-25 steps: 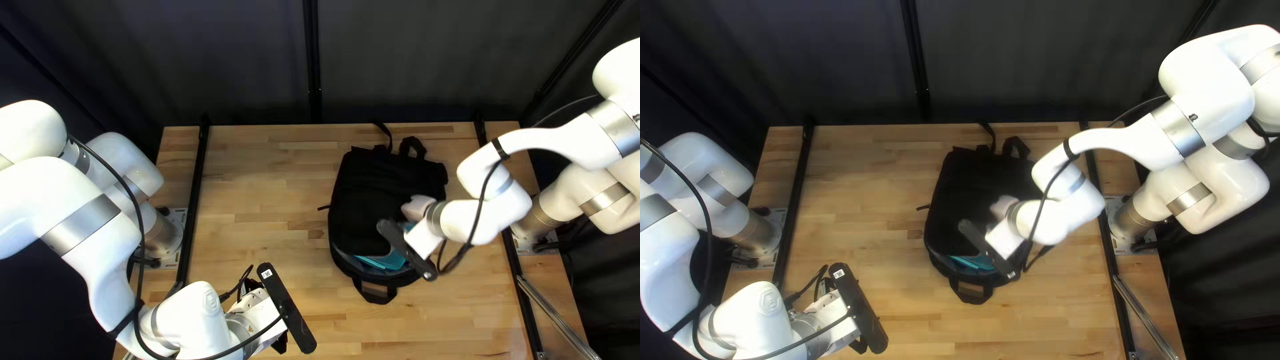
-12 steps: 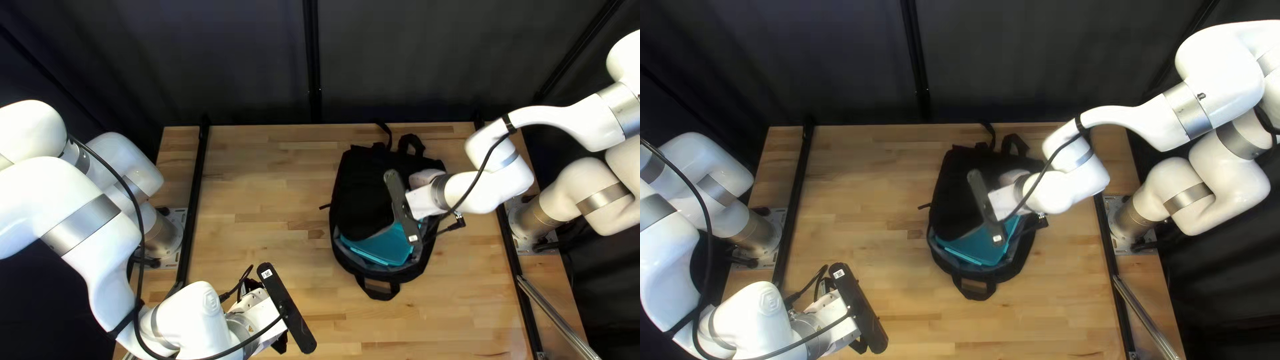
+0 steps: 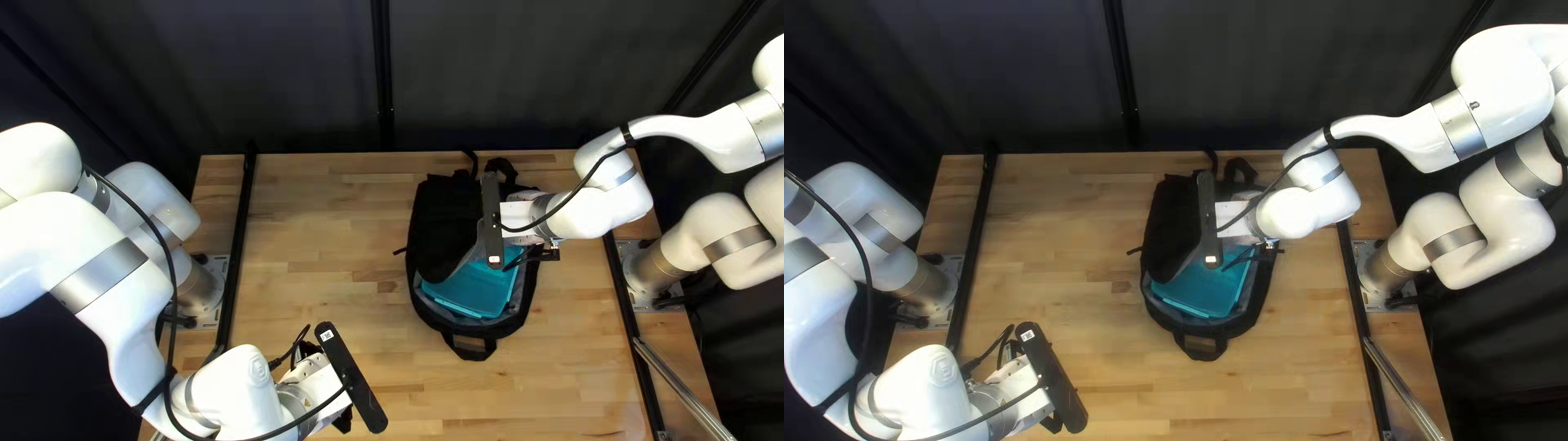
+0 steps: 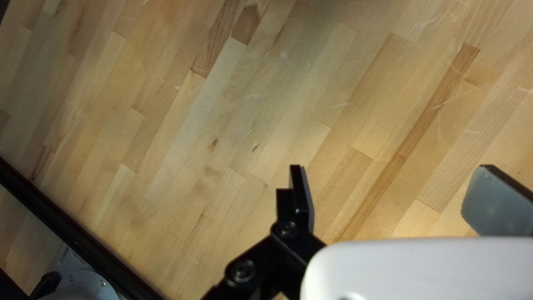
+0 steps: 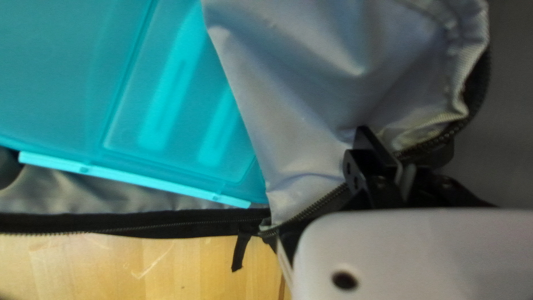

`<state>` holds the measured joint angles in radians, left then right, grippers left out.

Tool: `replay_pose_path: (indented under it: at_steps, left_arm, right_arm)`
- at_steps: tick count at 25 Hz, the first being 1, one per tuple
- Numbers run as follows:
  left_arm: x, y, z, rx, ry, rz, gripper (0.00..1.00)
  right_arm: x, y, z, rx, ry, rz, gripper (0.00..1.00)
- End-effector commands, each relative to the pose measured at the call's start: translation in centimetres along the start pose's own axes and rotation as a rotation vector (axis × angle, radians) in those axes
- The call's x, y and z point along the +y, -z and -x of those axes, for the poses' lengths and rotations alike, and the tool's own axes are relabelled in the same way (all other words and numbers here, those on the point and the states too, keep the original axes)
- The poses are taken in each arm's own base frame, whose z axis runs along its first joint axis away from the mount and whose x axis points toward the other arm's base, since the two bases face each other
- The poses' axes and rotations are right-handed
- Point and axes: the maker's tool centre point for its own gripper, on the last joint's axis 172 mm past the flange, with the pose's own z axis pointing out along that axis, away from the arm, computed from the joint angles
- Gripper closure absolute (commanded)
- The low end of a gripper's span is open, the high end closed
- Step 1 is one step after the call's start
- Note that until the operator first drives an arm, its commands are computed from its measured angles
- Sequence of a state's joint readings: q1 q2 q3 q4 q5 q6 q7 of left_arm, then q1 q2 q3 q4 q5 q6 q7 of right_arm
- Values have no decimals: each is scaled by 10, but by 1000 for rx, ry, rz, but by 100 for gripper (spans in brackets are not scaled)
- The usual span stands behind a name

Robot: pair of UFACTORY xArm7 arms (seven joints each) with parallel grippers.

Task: Remove a lunch box from a kids backpack

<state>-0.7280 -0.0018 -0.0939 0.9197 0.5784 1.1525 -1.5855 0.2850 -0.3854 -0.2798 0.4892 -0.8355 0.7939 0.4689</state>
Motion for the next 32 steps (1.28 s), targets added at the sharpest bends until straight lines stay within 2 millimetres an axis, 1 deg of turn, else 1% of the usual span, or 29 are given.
replay_pose_path:
  at_steps: [1, 10, 11, 12, 13, 15, 16, 17, 19, 22, 23, 25, 29, 32]
  left_arm:
    - [0, 0, 0, 0, 0, 0, 0]
    - [0, 0, 0, 0, 0, 0, 0]
    - [0, 0, 0, 0, 0, 0, 0]
    - [0, 0, 0, 0, 0, 0, 0]
    - [0, 0, 0, 0, 0, 0, 0]
    - [0, 0, 0, 0, 0, 0, 0]
    - [0, 0, 0, 0, 0, 0, 0]
    - [0, 0, 0, 0, 0, 0, 0]
    - [0, 0, 0, 0, 0, 0, 0]
    - [0, 0, 0, 0, 0, 0, 0]
    - [0, 0, 0, 0, 0, 0, 0]
    - [0, 0, 0, 0, 0, 0, 0]
    - [0, 0, 0, 0, 0, 0, 0]
    - [0, 0, 0, 0, 0, 0, 0]
  right_arm:
    - [0, 0, 0, 0, -1, 0, 100]
    - [0, 0, 0, 0, -1, 0, 100]
    - [-4, 0, 2, 3, 15, 11, 100]
    - [6, 3, -10, 13, 38, 7, 100]
    - [12, 4, -16, 16, 36, 6, 100]
    - [36, 6, -31, 20, -3, 18, 100]
    - [41, 7, -33, 18, -20, 23, 100]
    - [54, 7, -38, 14, -62, 41, 100]
    - [68, 5, -39, 5, -128, 70, 100]
    - [81, 0, -36, -13, -232, 110, 100]
    - [83, -2, -35, -19, -252, 118, 100]
    - [87, -11, -29, -48, -326, 142, 100]
    - [90, -34, -8, -98, -460, 168, 100]
    - [94, -44, 3, -115, -551, 182, 100]
